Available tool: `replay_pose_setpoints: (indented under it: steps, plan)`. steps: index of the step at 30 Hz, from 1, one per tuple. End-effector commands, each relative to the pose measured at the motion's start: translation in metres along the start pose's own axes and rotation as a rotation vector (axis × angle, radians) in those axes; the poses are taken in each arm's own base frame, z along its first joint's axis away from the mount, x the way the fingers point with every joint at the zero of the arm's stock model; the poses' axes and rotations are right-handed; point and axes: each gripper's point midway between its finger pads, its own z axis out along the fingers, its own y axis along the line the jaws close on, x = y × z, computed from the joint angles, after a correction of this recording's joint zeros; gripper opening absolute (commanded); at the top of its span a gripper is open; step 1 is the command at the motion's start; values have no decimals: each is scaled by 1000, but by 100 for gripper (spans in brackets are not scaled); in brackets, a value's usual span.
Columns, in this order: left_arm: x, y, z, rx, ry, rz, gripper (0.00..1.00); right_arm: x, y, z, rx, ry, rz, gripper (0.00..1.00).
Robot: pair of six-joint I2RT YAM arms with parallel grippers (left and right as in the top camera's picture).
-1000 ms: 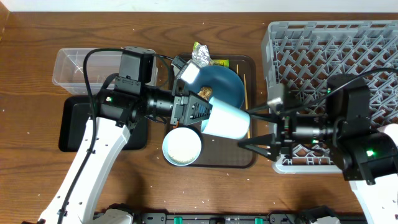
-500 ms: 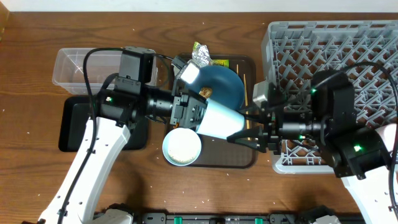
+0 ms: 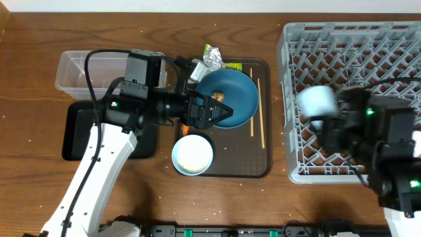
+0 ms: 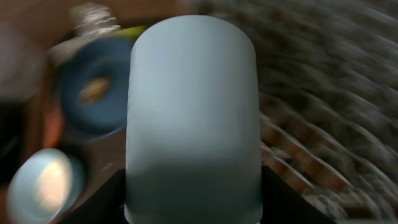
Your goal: Sort waste into correct bins and load items into the dishwasher rack
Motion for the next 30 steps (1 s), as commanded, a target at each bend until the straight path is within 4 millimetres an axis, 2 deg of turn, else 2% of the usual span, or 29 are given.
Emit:
replay_pose_setpoints:
  steps: [1, 5, 9, 13, 20, 25, 27, 29, 30]
  plan:
    - [2, 4, -1, -29, 2, -10, 94, -8, -58, -6, 239, -46, 231, 39]
    - [7, 10, -1, -65, 13, -34, 94, -3, -101, -3, 340, -10, 371, 39]
    - [10, 13, -2, -84, 22, -49, 95, 10, -120, 6, 336, 71, 488, 39]
    - [10, 13, -2, -84, 23, -51, 94, 32, -137, 17, 370, 201, 572, 42]
    - [11, 13, -2, -84, 24, -53, 94, 51, -158, 36, 401, 345, 609, 42]
    - [10, 13, -2, -84, 24, -52, 94, 59, -161, 47, 377, 406, 646, 43]
    - [10, 13, -2, -84, 24, -53, 94, 61, -162, 50, 377, 423, 647, 49]
    - [10, 13, -2, -84, 24, -53, 94, 62, -163, 52, 377, 432, 650, 59]
    - [10, 13, -2, -84, 24, -53, 94, 61, -163, 53, 377, 431, 650, 60]
